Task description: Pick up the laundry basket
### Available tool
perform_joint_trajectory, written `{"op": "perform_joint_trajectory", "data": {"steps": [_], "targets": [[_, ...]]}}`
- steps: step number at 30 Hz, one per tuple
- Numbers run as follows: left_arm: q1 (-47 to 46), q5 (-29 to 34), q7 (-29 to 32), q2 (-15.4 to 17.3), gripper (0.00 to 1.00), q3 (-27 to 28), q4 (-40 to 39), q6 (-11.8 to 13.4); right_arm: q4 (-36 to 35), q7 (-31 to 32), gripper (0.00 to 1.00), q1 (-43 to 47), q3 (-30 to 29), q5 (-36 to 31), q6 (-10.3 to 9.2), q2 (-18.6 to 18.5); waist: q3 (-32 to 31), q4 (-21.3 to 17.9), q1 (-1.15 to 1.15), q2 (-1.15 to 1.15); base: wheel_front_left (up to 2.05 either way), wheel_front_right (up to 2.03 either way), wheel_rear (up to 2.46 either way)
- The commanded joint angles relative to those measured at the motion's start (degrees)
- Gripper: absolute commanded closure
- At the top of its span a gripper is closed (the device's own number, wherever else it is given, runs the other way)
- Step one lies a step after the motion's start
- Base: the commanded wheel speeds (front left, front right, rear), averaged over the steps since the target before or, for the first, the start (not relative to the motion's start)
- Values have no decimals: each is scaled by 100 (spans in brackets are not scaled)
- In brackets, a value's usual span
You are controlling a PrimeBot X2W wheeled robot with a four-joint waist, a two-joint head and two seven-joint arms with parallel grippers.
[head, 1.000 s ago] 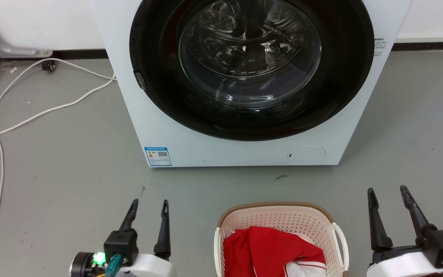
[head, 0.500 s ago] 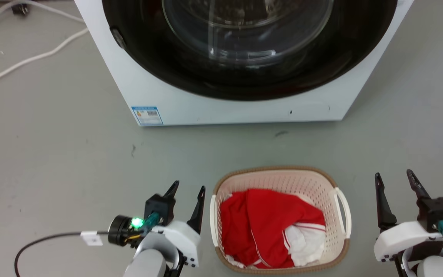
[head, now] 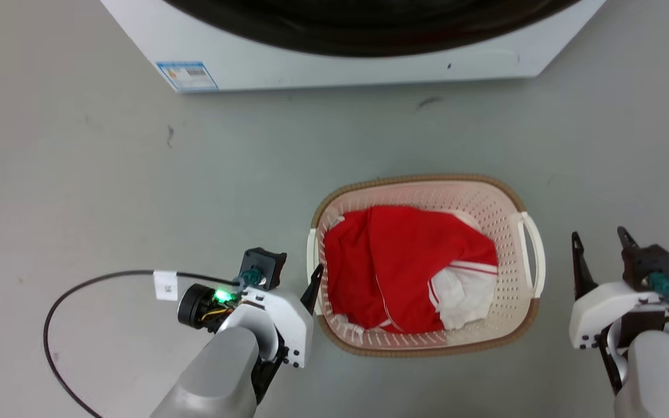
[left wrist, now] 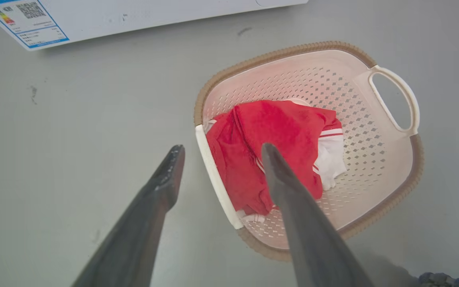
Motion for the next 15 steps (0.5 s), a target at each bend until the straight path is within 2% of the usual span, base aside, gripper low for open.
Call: {"op": "perform_joint_trajectory", "data": {"steps": [1, 15], "targets": [[-189, -121, 69, 7, 0, -149, 169, -29, 128, -15, 0, -241, -63, -101, -6, -61, 418, -8, -1, 0, 0, 0, 0], [-1125, -1069, 283, 6, 0, -1006, 762, -67, 1443, -15, 0, -1357, -163, -459, -6, -191, 1582, 75, -1, 0, 0, 0, 0]]}}
